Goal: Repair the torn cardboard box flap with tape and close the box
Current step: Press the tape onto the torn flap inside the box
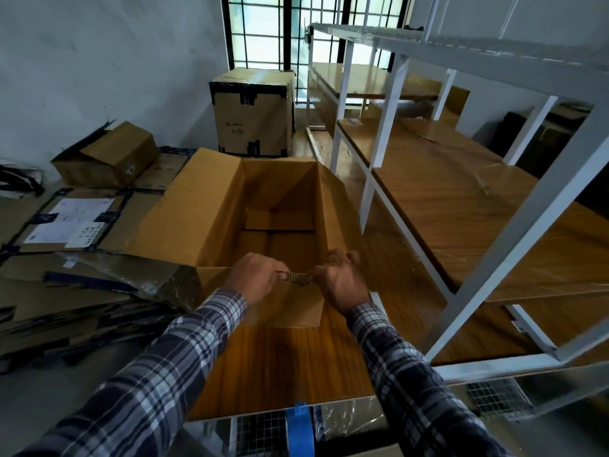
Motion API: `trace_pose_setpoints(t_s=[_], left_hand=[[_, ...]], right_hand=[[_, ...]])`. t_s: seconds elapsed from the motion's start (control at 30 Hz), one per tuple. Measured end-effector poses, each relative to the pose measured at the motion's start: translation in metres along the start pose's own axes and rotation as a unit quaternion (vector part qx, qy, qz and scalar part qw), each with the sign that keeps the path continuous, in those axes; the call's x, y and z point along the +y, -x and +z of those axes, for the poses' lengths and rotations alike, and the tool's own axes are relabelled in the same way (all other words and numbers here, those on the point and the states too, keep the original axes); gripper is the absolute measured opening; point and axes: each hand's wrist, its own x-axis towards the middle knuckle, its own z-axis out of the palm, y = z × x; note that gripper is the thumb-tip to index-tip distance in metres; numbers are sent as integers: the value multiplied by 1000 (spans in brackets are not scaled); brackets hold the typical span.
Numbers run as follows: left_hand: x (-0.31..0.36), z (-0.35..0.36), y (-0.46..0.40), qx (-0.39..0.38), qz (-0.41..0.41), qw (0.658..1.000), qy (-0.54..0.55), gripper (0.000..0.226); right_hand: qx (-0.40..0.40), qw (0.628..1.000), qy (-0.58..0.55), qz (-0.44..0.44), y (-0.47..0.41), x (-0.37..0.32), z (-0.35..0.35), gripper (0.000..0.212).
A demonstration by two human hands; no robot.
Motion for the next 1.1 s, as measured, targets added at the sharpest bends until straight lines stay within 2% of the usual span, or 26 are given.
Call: trace_pose_setpoints(t_s=[0.17, 0.3, 0.47, 0.6, 0.67, 0.77, 0.93, 1.1], left_hand=[[-24, 0, 7, 28, 9, 999, -14, 18], [-23, -6, 7, 19, 23, 999, -28, 21], [-31, -9, 20, 53, 3, 998, -21, 20], [-24, -12, 17, 27, -9, 998, -53, 22], [-17, -13, 16, 17, -1, 997, -81, 30], [10, -1, 12, 21, 26, 992, -120, 23], [20, 12, 2, 28, -2, 985, -172, 18], [19, 3, -3, 17, 31, 985, -169, 15]], right_hand=[[-16, 999, -14, 41, 5, 14, 10, 31], [-45, 997, -30, 62, 1, 21, 6, 61], [-55, 996, -33, 56, 12, 21, -5, 30], [-73, 995, -35, 66, 11, 20, -10, 33], [-29, 999, 5, 14, 9, 17, -9, 39], [25, 998, 29, -43, 1, -6, 2, 27], [55, 996, 47, -49, -12, -23, 15, 11], [62, 994, 51, -70, -16, -16, 13, 10]])
